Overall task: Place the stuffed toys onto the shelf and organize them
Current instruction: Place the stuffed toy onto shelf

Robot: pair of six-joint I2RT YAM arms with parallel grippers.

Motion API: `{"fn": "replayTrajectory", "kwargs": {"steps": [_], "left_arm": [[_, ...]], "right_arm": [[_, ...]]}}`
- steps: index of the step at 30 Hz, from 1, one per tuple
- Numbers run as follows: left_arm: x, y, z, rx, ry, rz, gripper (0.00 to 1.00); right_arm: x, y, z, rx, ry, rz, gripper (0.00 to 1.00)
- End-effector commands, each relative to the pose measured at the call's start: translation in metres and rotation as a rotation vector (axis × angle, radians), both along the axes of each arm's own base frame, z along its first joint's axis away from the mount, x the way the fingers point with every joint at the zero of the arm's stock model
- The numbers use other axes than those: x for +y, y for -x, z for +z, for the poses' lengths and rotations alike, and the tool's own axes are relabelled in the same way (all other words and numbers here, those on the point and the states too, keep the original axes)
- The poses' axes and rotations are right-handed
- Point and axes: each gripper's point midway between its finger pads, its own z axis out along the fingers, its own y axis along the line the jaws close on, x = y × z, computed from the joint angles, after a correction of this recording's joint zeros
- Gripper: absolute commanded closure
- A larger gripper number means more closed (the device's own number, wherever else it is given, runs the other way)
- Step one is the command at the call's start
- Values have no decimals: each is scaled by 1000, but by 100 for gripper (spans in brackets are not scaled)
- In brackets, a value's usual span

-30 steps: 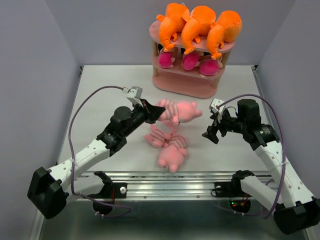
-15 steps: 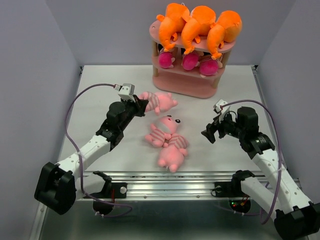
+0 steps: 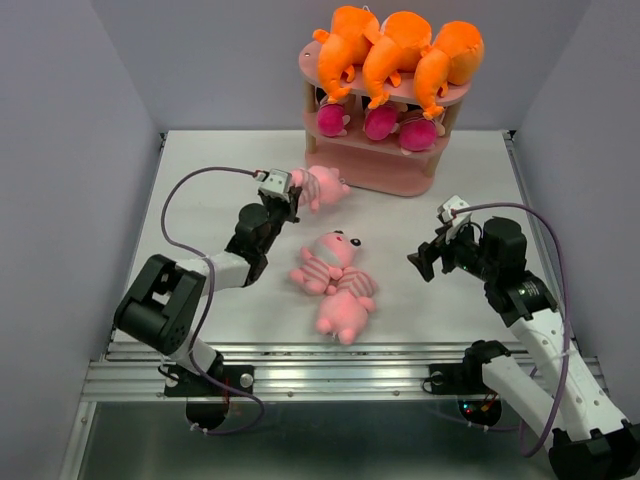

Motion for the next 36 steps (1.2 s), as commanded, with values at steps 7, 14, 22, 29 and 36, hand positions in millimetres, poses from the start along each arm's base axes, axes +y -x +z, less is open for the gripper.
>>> {"fn": "replayTrajectory", "kwargs": {"steps": [7,14,22,29,36], "left_arm": [[-13,-58,72,-326,-39,53,100],[-27,-103,63,-313,-179,62,100],[-27,-137,42,-233,-205,89,100],[-34,-153,23,-166,-247,70,100],[-37,-159,8,-102,-278,53,85]], "right_arm": [[-5,-7,8,-58,1,-30,0],[-5,-6,6,-45,8,-25,0],[-4,-7,2,-27,12,-20,0],[-4,-8,1,-24,18,-23,0],[-6,-9,1,-26,24,-31,0]]}}
